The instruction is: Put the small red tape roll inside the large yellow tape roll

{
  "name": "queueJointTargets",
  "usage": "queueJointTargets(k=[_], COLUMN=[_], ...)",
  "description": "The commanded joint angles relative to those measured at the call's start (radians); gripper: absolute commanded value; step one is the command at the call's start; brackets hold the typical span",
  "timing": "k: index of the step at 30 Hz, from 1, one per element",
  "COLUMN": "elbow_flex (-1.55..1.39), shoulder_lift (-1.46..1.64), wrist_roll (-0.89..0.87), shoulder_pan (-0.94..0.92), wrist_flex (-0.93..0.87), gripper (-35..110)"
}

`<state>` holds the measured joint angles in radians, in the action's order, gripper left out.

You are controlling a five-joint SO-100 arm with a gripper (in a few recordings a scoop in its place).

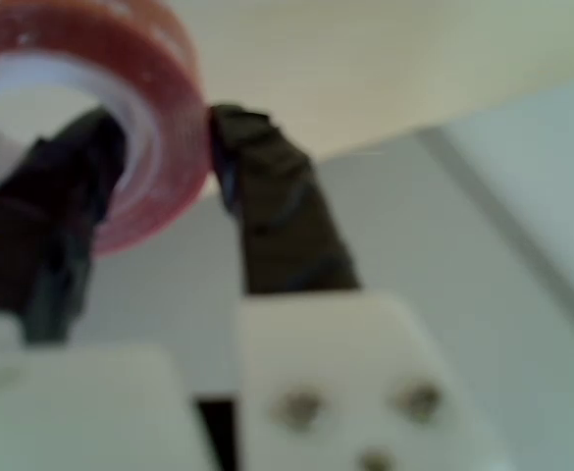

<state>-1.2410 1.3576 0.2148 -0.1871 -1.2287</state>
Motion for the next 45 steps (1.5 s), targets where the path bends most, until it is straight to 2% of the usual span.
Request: queueJointTargets(k=[1, 5, 9, 12, 14, 20, 29, 37, 45], elbow_flex=[0.304, 0.586, 1.025, 1.359, 1.460, 1.439, 1.192, 1.189, 1.190], shoulder_lift=[0.094, -0.044, -0.299, -0.506, -0.589, -0.647, -0.634, -0.769, -0.876], wrist_roll=[0.029, 0.029, 0.029, 0.029, 0.029, 0.029, 0.031, 0.034, 0.034], shoulder_pan=[0.071, 0.152, 0.215, 0.255, 0.279, 0.334, 0.399, 0.439, 0.439], wrist_flex=[-0.041, -0.103, -0.186, -0.178, -0.117, 0.137, 0.491, 0.601, 0.598], gripper=[0, 0, 0, 0, 0, 0, 0, 0, 0])
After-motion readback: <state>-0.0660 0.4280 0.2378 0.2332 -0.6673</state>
